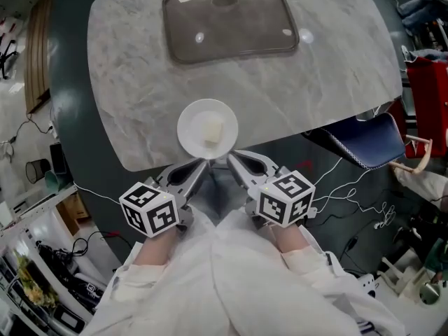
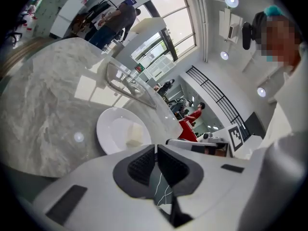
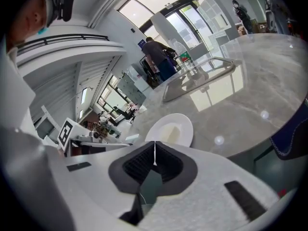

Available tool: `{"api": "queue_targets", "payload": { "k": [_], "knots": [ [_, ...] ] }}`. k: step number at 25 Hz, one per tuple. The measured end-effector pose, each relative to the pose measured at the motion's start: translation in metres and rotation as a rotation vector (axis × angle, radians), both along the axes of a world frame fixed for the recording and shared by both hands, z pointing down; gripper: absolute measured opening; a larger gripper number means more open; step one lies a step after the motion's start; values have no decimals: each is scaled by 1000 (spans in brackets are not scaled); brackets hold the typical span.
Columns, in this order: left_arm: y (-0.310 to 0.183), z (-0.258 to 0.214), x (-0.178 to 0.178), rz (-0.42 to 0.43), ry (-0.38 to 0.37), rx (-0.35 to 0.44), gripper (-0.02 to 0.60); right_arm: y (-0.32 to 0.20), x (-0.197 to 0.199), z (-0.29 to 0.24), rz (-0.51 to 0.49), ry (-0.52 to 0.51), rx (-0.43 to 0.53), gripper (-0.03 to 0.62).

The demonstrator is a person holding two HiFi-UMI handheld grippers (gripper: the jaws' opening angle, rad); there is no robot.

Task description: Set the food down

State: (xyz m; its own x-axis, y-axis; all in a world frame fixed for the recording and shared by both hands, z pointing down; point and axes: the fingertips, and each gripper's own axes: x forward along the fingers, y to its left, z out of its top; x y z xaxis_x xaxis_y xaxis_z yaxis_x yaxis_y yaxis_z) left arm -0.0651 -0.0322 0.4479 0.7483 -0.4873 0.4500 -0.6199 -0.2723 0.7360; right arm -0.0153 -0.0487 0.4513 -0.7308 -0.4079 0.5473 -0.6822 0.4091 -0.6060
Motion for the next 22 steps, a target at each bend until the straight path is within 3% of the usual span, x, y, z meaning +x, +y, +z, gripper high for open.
{"api": "queue_targets", "payload": {
  "k": [3,13,22],
  "knots": [
    [0,13,-9,-14,-29,-24,26,-8,9,10,45,37,-4,3],
    [-13,39,-42,-129,-64,-86,26,-3,7,36,43,81,-77,3],
    [-18,49,-59,-139,-56,-119,28,-4,1,45,30,75,-116,5]
  ]
}}
